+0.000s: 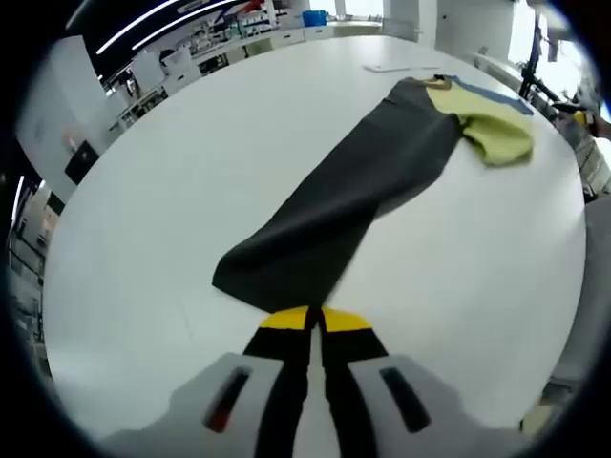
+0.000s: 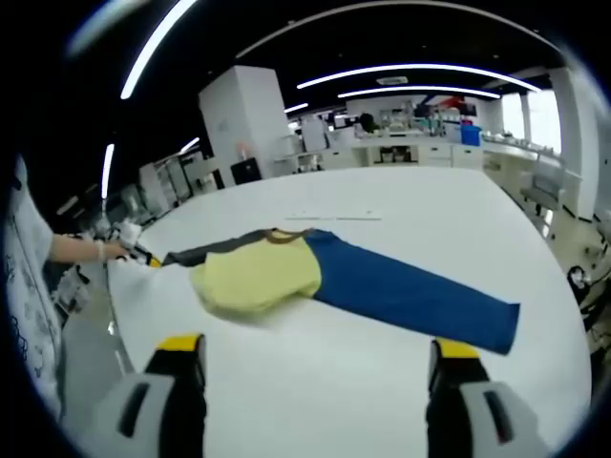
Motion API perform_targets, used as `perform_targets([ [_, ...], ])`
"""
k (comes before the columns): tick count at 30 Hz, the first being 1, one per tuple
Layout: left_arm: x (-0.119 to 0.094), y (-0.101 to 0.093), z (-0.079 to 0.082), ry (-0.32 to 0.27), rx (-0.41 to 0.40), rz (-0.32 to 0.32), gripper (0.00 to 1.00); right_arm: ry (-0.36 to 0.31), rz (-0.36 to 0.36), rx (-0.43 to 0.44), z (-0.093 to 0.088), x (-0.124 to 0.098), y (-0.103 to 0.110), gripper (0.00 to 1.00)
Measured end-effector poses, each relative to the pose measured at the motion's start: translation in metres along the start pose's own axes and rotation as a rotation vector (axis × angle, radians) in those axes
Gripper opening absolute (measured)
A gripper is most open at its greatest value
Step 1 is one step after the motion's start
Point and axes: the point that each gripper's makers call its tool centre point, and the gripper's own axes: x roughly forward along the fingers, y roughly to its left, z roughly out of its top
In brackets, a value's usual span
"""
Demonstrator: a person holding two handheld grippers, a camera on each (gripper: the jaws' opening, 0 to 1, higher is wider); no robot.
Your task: Fold the garment on the visible template until the final outline fits inside the template.
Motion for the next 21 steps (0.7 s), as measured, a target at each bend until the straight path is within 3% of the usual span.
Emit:
perform_targets([
  [5,-0.004,0.000,-0.001,-0.003,-0.023,0.005,0.00,-0.007,0.001,-0.001,0.002,0.000,0.001,0.98],
  [15,-0.011,0.020,-0.019,0.006,-0.122,0.046,0.00,-0.012,0.005,0.003,0.001,0.000,0.007,0.98],
  [21,-0.010,0.016,-0.021,0.013,-0.103,0.047,0.00,-0.011,0.008,0.005,0.000,0.000,0.008,0.98],
])
